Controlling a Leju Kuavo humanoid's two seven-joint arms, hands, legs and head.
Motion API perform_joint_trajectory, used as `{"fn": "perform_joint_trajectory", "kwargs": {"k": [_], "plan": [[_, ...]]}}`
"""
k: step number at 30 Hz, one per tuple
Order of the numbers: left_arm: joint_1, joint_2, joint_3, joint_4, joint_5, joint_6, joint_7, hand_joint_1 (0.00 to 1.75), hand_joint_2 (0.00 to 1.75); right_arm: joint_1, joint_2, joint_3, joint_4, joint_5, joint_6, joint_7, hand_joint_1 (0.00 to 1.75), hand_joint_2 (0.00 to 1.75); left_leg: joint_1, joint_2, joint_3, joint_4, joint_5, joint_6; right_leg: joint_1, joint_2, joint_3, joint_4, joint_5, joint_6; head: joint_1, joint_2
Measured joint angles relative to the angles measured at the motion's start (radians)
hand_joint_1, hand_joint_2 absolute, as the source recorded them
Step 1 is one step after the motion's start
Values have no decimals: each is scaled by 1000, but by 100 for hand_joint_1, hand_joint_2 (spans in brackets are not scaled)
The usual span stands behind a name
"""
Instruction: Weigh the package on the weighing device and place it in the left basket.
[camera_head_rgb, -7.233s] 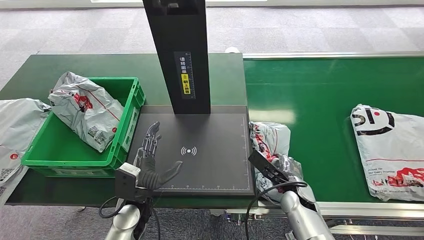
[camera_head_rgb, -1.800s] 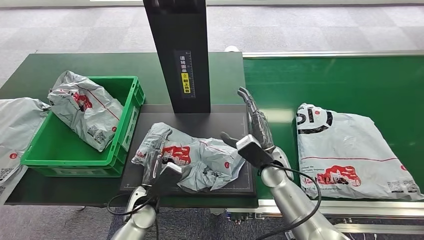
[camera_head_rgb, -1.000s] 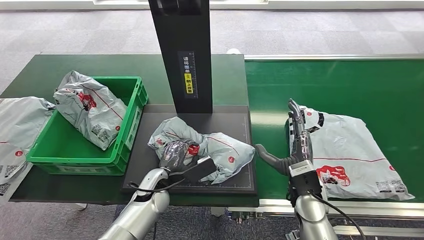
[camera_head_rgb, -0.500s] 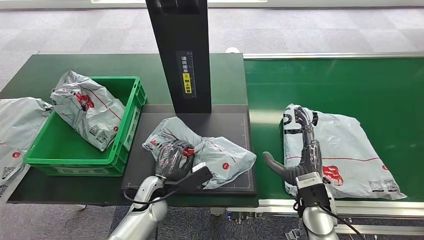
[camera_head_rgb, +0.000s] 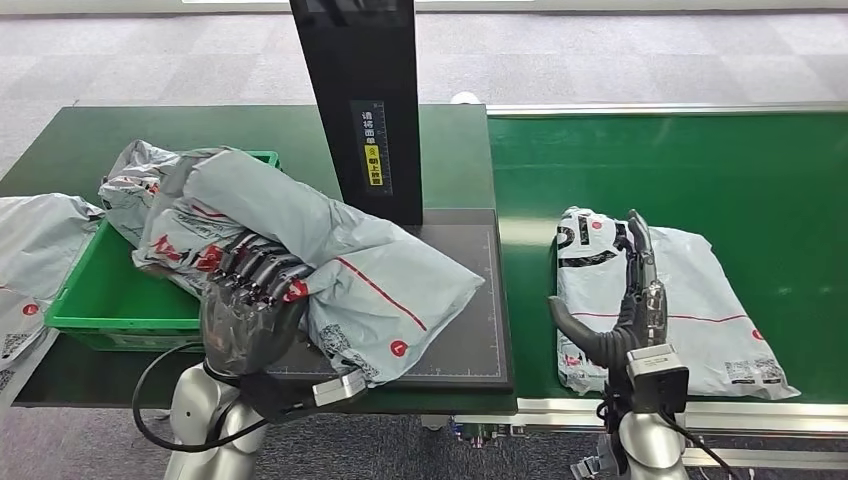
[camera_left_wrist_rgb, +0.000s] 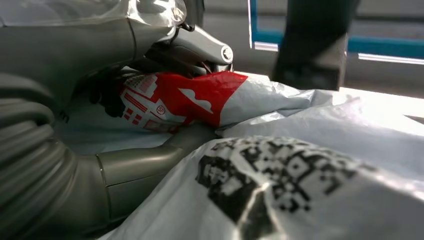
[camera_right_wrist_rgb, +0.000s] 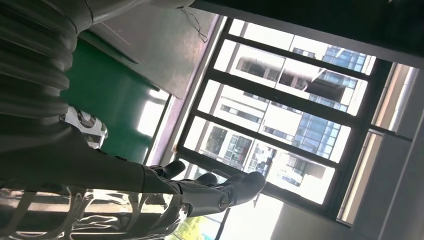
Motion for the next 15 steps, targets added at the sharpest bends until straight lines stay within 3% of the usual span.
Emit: {"fn": "perform_joint_trajectory", "kwargs": {"k": [4,6,9,13,15], "plan": [[-23,0,116,-71,-82,0,15,175,175,8,0,-3,0,0,0,-4,0,175,0,0,0,0,0,0,0,0,0,0,0,0,0,0],[-51,14,174,-75,-150,-1,67,175,175,7,0,-3,-1,3,3,-4,0,175,1,0,0,0,1,-1,0,0,0,0,0,0,0,0],[-103,56,229,-52,-241,-2,240,175,175,8,0,-3,-3,13,8,-2,0,175,1,0,0,0,1,-2,1,0,0,0,1,-1,0,0],[-189,152,243,56,-263,-12,527,175,175,10,2,-4,-14,30,24,4,0,175,1,0,0,0,2,-2,2,0,-1,1,1,-1,0,0],[-232,198,243,122,-263,-31,611,175,175,14,5,-7,-18,39,30,6,0,175,1,1,0,0,2,-2,2,1,-1,1,1,-1,0,0]]}}
